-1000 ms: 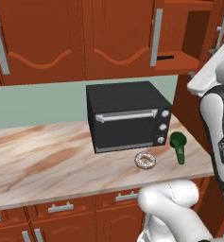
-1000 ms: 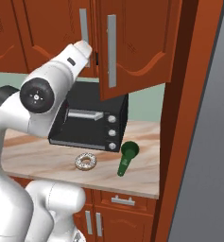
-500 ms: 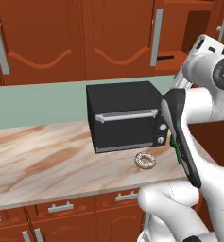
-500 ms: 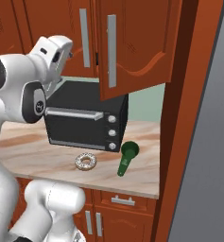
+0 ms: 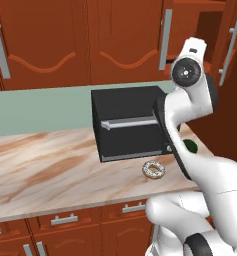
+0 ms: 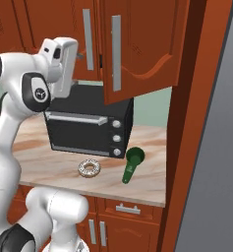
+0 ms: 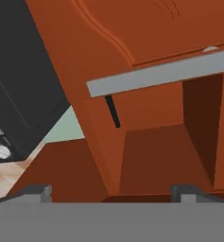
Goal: Pick the pan from the cabinet and place it on the stove. Then turn on the stove burner for the pan.
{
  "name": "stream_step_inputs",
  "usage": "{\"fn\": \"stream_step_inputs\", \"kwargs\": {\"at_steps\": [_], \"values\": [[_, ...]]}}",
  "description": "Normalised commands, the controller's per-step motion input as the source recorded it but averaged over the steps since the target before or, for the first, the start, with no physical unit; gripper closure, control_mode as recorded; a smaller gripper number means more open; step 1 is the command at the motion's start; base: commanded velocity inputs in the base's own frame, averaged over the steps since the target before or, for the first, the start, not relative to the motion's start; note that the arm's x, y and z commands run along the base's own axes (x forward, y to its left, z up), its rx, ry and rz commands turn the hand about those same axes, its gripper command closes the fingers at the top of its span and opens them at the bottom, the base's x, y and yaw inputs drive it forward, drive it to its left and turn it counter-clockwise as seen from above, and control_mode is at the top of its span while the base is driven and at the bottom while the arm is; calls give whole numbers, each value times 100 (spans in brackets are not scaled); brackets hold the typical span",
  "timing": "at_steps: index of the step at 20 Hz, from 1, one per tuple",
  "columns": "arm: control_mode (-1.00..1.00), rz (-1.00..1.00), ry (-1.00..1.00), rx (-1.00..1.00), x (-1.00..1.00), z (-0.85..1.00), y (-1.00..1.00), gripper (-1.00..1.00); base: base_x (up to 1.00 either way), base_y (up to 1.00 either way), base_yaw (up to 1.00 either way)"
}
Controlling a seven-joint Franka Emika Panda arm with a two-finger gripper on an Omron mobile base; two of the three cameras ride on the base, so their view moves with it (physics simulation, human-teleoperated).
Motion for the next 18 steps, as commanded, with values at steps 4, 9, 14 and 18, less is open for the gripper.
{"fn": "stream_step_inputs", "kwargs": {"at_steps": [4, 9, 14, 18], "values": [[-100, -14, 9, -11, 40, -4, -34, -100, 0, 0, 0], [-100, -11, 7, -7, 30, -3, -37, -100, 0, 0, 0], [-100, -12, 3, -4, 5, -3, -39, -100, 0, 0, 0], [-100, -13, 0, -3, -3, -8, -40, -100, 0, 0, 0]]}}
